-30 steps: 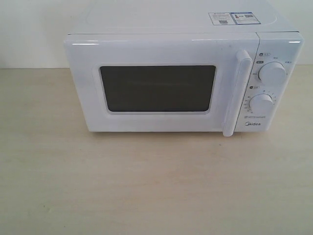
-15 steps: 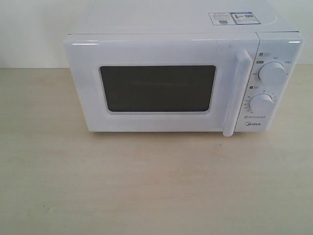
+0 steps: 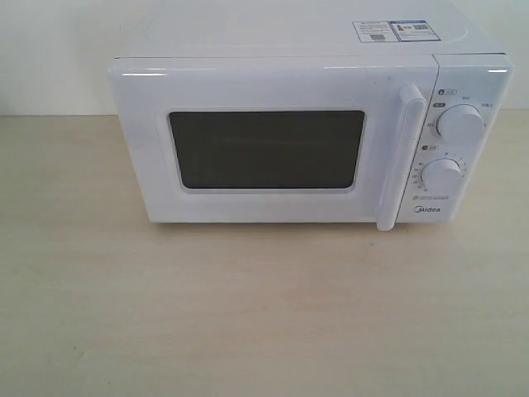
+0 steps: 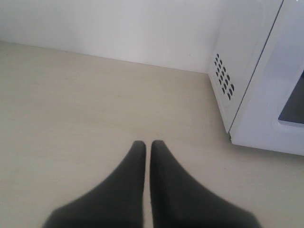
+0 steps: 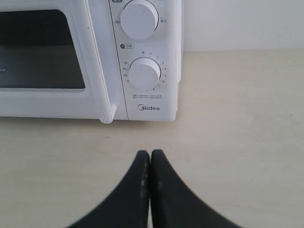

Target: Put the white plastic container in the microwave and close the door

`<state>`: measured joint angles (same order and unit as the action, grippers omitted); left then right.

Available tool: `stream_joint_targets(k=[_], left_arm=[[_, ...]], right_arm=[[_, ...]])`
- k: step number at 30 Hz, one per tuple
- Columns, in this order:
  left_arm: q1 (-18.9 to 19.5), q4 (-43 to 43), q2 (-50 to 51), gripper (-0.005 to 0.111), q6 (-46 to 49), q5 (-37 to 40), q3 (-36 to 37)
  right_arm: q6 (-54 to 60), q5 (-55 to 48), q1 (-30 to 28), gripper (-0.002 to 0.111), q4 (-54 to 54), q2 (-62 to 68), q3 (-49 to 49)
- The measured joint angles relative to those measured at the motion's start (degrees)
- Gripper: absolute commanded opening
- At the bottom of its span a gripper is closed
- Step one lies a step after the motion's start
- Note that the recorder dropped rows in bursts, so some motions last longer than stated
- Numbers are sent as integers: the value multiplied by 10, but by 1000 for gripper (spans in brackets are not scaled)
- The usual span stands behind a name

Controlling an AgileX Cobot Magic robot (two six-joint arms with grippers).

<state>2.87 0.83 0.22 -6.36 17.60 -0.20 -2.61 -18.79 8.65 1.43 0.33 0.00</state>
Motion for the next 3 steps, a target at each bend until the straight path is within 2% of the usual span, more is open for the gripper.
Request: stream_joint_targets(k=[3], left_arm=[[0, 0, 0, 4, 0, 0, 0]], right_arm=[[0, 0, 0, 0, 0, 0, 0]])
